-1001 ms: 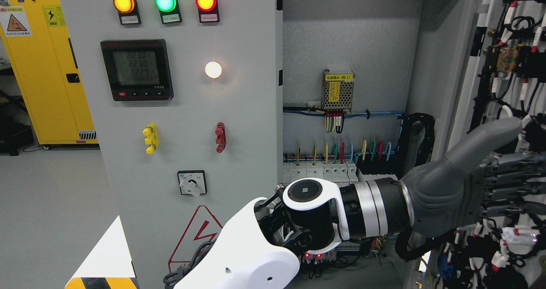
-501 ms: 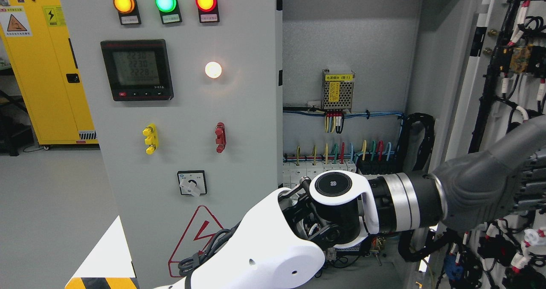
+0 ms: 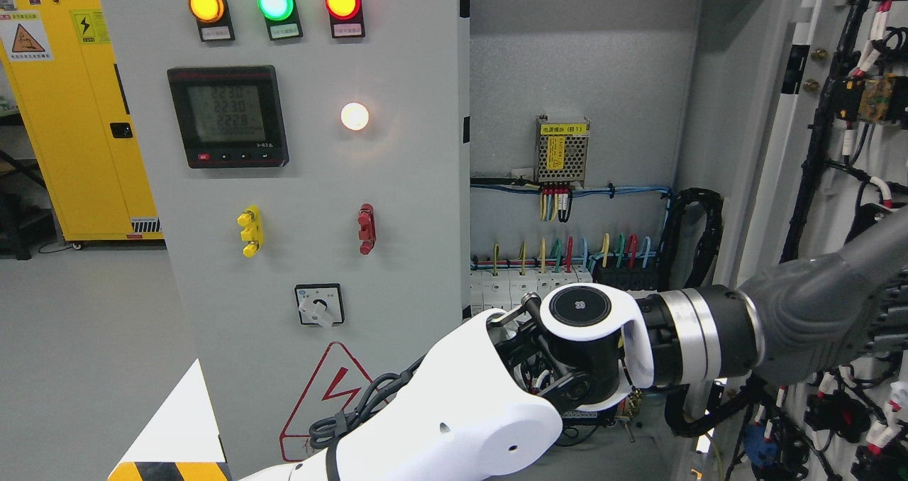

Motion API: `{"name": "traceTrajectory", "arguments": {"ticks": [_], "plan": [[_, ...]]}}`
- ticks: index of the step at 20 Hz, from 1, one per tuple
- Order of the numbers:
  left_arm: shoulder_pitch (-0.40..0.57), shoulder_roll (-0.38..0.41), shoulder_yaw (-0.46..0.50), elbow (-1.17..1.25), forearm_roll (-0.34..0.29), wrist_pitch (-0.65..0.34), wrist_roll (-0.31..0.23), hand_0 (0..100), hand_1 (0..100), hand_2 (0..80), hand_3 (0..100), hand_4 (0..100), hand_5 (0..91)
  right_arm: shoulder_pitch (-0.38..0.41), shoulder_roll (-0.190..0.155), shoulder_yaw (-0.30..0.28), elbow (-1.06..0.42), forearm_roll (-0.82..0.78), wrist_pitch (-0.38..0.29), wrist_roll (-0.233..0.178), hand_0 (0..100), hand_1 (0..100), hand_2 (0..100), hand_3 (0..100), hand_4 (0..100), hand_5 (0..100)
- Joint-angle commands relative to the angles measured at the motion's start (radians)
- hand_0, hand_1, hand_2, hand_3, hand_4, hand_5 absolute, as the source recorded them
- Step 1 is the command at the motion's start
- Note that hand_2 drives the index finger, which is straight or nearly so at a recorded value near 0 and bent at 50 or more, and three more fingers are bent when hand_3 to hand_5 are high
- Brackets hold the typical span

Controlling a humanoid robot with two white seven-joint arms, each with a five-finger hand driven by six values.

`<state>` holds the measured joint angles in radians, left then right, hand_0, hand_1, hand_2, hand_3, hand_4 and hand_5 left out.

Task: Open door with both hands
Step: 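Withdraw the left hand down and out of the cabinet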

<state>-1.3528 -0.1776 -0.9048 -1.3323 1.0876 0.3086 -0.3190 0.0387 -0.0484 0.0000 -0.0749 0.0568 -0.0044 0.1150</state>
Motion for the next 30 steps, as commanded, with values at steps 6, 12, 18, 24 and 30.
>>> {"name": "traceTrajectory", "arguments": {"ticks": [6,12,18,24,30], "plan": [[0.046,0.121,0.107,-0.128,0.057,0.029,0.084,0,0,0.0,0,0,0.0,0.001,0.001,0.020,0.001,0.000,0.001,-0.003,22,0,0,0,0,0],[0.256,0.305,0.116,-0.249,0.058,0.029,0.098,0,0,0.0,0,0,0.0,0.001,0.001,0.020,0.001,0.000,0.001,-0.003,22,0,0,0,0,0],[0.546,0.409,0.138,-0.306,-0.047,0.017,0.060,0,0,0.0,0,0,0.0,0.001,0.001,0.020,0.001,0.000,0.001,-0.001,22,0,0,0,0,0],[0.872,0.455,0.145,-0.364,-0.381,-0.153,0.061,0,0,0.0,0,0,0.0,0.001,0.001,0.020,0.000,0.000,0.001,-0.001,22,0,0,0,0,0],[1.246,0.445,0.220,-0.326,-0.661,-0.249,0.092,0,0,0.0,0,0,0.0,0.000,-0.001,0.020,0.000,0.000,0.001,-0.001,22,0,0,0,0,0]]}}
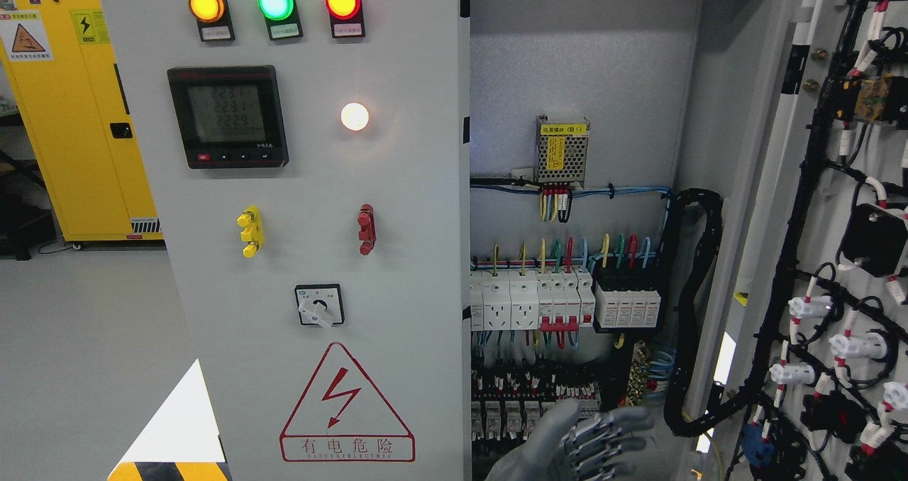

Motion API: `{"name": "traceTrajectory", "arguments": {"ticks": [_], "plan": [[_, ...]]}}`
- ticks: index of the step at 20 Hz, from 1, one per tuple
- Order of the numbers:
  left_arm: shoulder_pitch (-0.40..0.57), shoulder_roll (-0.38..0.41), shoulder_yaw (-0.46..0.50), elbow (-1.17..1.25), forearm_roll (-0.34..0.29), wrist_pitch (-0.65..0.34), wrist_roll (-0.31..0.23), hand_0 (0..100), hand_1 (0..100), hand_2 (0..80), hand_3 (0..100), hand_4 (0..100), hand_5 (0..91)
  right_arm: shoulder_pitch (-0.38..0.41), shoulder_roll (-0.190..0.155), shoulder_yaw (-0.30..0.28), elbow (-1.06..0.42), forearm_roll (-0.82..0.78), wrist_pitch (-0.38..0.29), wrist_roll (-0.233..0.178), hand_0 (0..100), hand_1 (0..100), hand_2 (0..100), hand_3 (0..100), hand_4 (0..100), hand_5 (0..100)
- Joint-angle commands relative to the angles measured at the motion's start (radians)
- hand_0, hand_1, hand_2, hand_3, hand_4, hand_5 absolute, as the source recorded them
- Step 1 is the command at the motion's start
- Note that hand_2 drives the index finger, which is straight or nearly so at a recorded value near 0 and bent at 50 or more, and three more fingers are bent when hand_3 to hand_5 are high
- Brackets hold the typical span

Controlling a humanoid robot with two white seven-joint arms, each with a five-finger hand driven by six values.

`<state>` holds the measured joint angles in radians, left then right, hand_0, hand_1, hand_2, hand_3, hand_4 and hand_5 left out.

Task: Open door with both hands

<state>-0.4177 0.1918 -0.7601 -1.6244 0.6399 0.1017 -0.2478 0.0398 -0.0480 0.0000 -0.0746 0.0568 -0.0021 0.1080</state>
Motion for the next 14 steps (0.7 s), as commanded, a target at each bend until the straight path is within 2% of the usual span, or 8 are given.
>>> {"name": "traceTrajectory", "arguments": {"ticks": [1,4,6,8,11,14], "plan": [[0.359,0.072,0.094,-0.017,-0.229,-0.063,0.034,0,0,0.0,0,0,0.0,-0.001,-0.001,0.020,-0.001,0.000,-0.001,0.005,22,0,0,0,0,0],[0.517,0.020,0.194,0.101,-0.313,-0.154,0.114,0,0,0.0,0,0,0.0,-0.001,0.000,0.020,-0.001,0.000,-0.001,0.004,22,0,0,0,0,0],[0.585,-0.024,0.281,0.205,-0.321,-0.187,0.166,0,0,0.0,0,0,0.0,-0.001,-0.001,0.020,0.001,0.000,0.001,0.004,22,0,0,0,0,0],[0.623,-0.080,0.372,0.344,-0.321,-0.189,0.194,0,0,0.0,0,0,0.0,0.000,0.000,0.020,0.001,0.000,0.001,0.004,22,0,0,0,0,0],[0.626,-0.170,0.516,0.674,-0.315,-0.213,0.185,0,0,0.0,0,0,0.0,-0.001,-0.001,0.020,-0.001,0.000,0.001,0.002,22,0,0,0,0,0],[0.570,-0.242,0.585,1.048,-0.315,-0.347,0.168,0,0,0.0,0,0,0.0,-0.001,-0.001,0.021,0.001,0.001,0.001,0.002,22,0,0,0,0,0]]}}
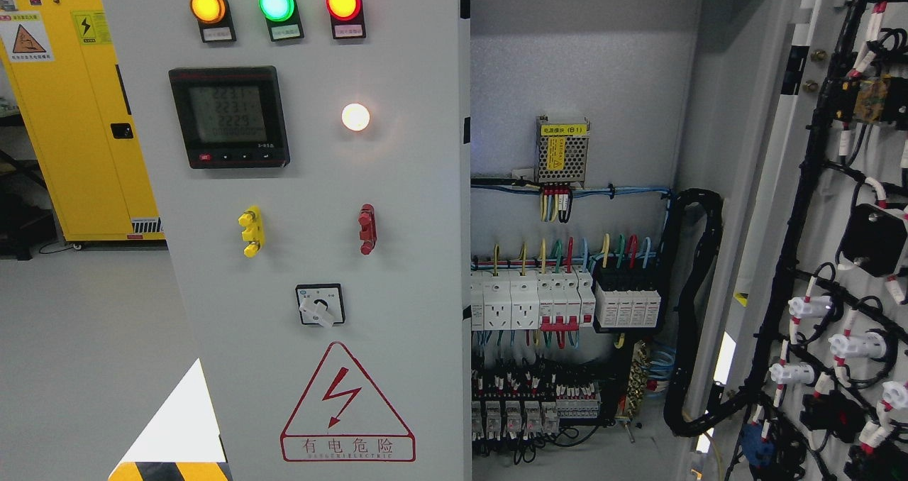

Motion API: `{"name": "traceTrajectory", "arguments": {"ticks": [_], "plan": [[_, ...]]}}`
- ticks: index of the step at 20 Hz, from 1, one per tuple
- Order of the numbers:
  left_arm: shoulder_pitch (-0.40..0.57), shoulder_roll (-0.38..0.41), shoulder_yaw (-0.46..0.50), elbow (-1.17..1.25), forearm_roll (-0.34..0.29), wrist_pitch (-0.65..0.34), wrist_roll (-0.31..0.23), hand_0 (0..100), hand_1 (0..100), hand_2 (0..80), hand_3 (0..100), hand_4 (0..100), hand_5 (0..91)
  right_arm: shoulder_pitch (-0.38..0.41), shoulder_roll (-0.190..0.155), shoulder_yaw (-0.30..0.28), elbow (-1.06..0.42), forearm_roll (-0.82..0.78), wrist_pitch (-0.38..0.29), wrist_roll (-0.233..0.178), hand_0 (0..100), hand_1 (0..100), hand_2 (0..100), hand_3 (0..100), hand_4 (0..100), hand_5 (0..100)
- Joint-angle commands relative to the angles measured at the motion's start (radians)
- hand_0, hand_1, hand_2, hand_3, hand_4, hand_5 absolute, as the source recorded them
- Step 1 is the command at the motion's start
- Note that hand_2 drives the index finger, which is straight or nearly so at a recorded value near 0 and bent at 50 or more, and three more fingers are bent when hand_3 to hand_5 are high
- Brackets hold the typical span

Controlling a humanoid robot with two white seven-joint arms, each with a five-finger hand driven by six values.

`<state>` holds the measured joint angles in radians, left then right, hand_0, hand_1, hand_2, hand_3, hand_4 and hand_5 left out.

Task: Open door with both hands

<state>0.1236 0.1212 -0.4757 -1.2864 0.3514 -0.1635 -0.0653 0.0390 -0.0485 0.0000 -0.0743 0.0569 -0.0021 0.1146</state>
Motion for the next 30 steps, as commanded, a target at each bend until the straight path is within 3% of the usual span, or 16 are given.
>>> {"name": "traceTrajectory", "arguments": {"ticks": [1,6,10,30], "plan": [[0.001,-0.181,0.299,0.813,-0.025,-0.099,-0.022,0,0,0.0,0,0,0.0,-0.001,0.001,0.021,0.001,0.003,0.001,-0.004,22,0,0,0,0,0],[-0.058,-0.204,0.295,1.117,-0.032,-0.077,-0.071,0,0,0.0,0,0,0.0,-0.001,-0.001,0.023,-0.001,0.003,0.001,-0.012,22,0,0,0,0,0],[-0.061,-0.206,0.292,1.207,-0.078,0.142,-0.099,0,0,0.0,0,0,0.0,-0.001,0.001,0.023,-0.001,0.003,-0.001,-0.019,22,0,0,0,0,0],[-0.061,-0.193,0.298,1.214,-0.078,0.151,-0.077,0,0,0.0,0,0,0.0,0.001,0.012,0.021,-0.030,0.003,-0.003,-0.006,22,0,0,0,0,0]]}}
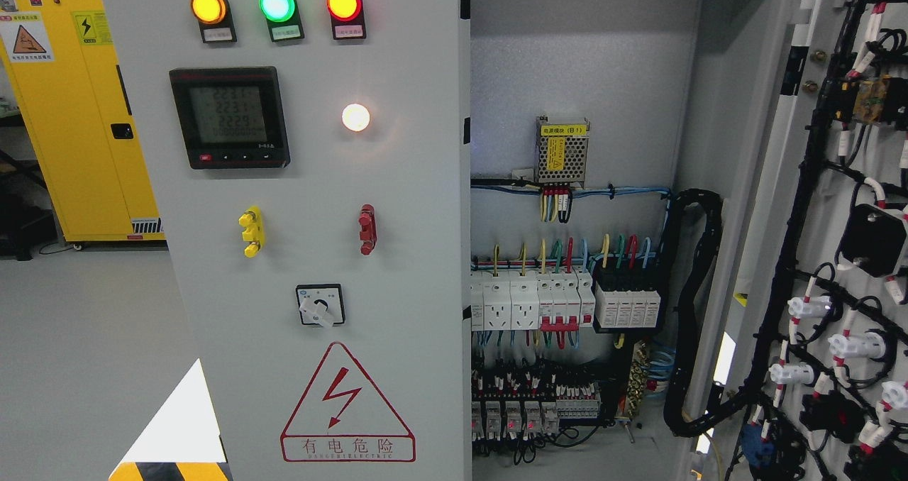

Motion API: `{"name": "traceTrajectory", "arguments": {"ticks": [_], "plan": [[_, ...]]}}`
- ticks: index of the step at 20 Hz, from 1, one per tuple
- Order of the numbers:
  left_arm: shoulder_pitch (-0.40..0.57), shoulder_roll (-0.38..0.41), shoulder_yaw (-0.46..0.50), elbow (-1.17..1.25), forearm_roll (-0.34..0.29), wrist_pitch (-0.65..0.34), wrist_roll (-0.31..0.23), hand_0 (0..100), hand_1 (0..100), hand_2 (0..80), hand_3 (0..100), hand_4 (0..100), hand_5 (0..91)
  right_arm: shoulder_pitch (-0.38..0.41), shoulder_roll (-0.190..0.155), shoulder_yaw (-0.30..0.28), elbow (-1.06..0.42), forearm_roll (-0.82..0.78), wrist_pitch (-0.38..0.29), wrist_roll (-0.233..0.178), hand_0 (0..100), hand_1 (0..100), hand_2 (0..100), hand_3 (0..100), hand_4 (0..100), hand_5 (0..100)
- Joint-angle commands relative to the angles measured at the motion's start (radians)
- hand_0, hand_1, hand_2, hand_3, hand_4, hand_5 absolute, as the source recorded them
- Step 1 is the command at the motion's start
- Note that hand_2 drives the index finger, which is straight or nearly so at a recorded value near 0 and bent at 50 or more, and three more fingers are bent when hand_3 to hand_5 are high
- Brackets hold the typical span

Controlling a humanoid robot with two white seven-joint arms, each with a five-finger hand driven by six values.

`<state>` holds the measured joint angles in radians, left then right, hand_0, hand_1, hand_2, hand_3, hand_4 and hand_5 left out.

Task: Open door with both hands

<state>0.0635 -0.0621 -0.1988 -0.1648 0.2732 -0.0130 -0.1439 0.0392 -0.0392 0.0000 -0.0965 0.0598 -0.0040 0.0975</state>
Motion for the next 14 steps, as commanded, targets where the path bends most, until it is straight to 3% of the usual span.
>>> {"name": "traceTrajectory", "arguments": {"ticks": [1,8,14], "plan": [[-0.001,-0.010,0.021,0.091,0.000,-0.001,0.001,0,0,0.0,0,0,0.0,0.001,0.002,0.021,-0.008,0.000,-0.001,0.013,22,0,0,0,0,0],[-0.001,-0.012,0.021,0.085,0.000,-0.001,-0.010,0,0,0.0,0,0,0.0,-0.001,0.004,0.005,-0.009,-0.018,0.002,0.021,22,0,0,0,0,0],[-0.001,-0.010,0.021,0.085,-0.002,-0.045,-0.008,0,0,0.0,0,0,0.0,-0.001,-0.014,0.011,-0.022,-0.014,-0.001,0.025,22,0,0,0,0,0]]}}
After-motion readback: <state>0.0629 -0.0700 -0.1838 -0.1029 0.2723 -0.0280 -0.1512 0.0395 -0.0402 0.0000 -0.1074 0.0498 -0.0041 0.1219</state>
